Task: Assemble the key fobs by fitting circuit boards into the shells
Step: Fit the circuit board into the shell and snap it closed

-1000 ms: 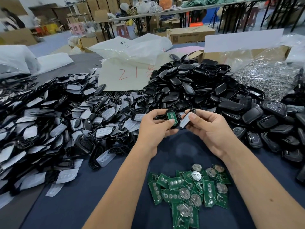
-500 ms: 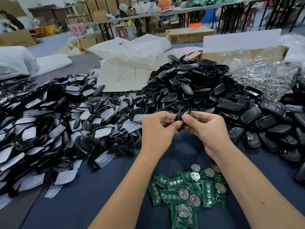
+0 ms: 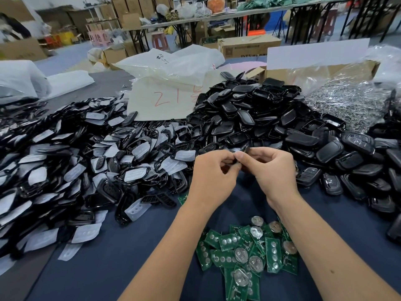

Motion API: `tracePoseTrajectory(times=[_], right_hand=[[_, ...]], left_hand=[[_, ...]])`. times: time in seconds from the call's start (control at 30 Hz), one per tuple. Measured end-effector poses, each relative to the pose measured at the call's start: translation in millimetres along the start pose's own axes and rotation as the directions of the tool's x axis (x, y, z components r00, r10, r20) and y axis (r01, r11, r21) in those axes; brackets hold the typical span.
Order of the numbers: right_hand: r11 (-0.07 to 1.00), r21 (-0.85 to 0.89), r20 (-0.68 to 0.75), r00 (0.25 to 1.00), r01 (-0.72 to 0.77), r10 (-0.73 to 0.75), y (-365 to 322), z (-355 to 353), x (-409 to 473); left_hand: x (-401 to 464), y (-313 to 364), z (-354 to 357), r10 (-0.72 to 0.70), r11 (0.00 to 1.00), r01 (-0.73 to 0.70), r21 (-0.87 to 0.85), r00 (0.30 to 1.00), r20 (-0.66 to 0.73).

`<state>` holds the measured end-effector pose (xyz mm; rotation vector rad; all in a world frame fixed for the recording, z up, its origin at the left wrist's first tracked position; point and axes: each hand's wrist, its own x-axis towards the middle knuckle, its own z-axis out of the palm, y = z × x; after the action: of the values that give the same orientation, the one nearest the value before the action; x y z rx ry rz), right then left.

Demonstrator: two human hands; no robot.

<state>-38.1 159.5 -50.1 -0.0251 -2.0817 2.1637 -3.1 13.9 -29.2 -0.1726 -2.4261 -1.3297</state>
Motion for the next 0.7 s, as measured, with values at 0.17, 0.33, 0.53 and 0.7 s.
tracePoseTrajectory(times=[0.17,0.33,0.53,0.7], right_hand=[[0.978,-0.197,-0.013,0.997,0.067,-0.071,-1,2,-3],[0.995,-0.075,0.15,0.987,0.069,-0.057,0,-4,0],[0.957,-0.183,0.35,0.924,0.227,-0.153,3,-10,1],[0.961,-0.142,0.339,0.924,0.235,-0.176,1,-11,-1]], left_hand=[[0,-3,-2,-0.027,0.997,0.028,0.075,1.0,-0.012],[5,-12,-13,-0.061,0.993,0.063,0.104,0.998,-0.016],[10,-17,-23,-0.094,0.987,0.076,0.141,0.988,0.125],[7,-14,-25,-0.035,0.994,0.021,0.105,0.99,0.133]])
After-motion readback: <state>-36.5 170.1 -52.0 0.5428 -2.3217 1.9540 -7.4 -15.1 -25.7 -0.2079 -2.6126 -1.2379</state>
